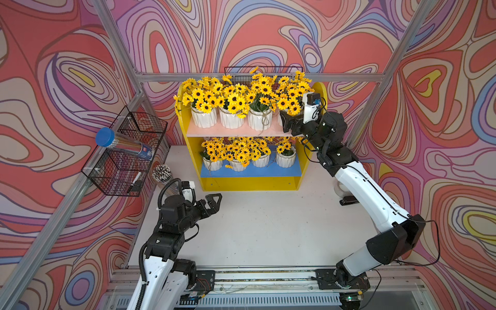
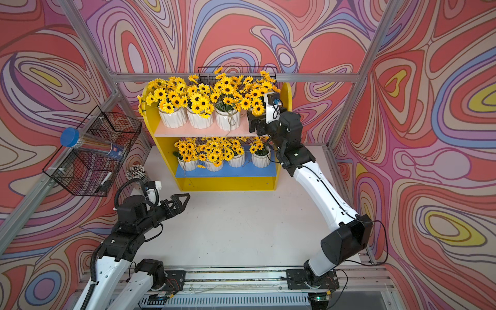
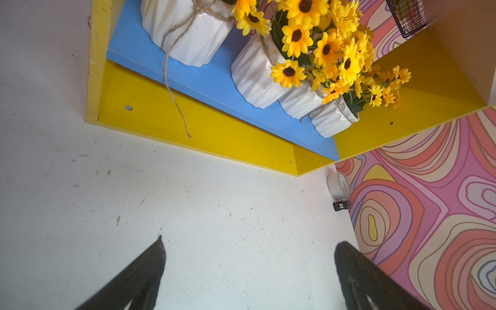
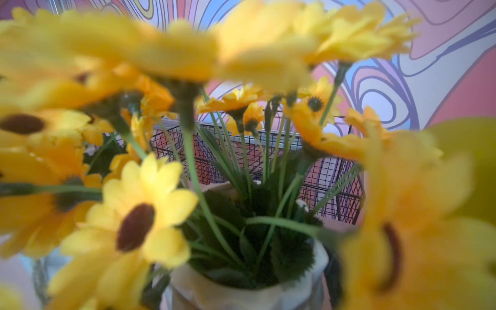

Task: Take the sunflower pots off the shelves
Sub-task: Pick up the sunflower pot from the shelf.

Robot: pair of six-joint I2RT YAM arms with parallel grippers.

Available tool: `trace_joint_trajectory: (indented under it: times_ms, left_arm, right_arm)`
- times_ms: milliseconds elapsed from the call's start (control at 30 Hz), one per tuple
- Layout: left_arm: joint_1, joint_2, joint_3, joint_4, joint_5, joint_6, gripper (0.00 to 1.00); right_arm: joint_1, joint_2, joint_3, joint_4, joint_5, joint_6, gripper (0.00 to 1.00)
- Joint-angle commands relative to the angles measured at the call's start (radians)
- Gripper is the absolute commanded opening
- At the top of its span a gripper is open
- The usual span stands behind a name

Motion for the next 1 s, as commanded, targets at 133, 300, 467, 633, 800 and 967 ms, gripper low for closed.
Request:
trace_joint_trajectory:
  times_ms: [133, 300, 467, 633, 800, 967]
  left_arm:
    - [-0.005, -0.012, 0.019, 0.01, 0.006, 0.007, 1.0]
    - [-0.005, -0.021, 0.018, 0.007, -0.001, 0.007, 1.0]
    - [-0.004, -0.013, 0.017, 0.012, 0.002, 0.006, 1.0]
    - [-0.004, -0.016, 0.017, 0.015, 0.0, 0.007, 1.0]
    - [-0.004, -0.013, 0.016, 0.015, 0.005, 0.006, 1.0]
    - [-0.005, -0.019, 0.019, 0.009, 0.001, 0.009, 0.99]
  right_arm:
    - [-0.028, 0.022, 0.067, -0.022, 0.056, -0.04, 0.98]
    - [-0.028, 0.026, 0.058, 0.015, 0.056, -0.026, 0.98]
    - [-0.028, 0.054, 0.097, 0.009, 0.077, -0.021, 0.98]
    - [-0.027, 0.071, 0.108, -0.003, 0.108, -0.05, 0.96]
    - [-0.027, 0.077, 0.103, -0.022, 0.115, -0.07, 0.89]
    - [-0.027, 0.062, 0.079, -0.006, 0.09, -0.066, 0.81]
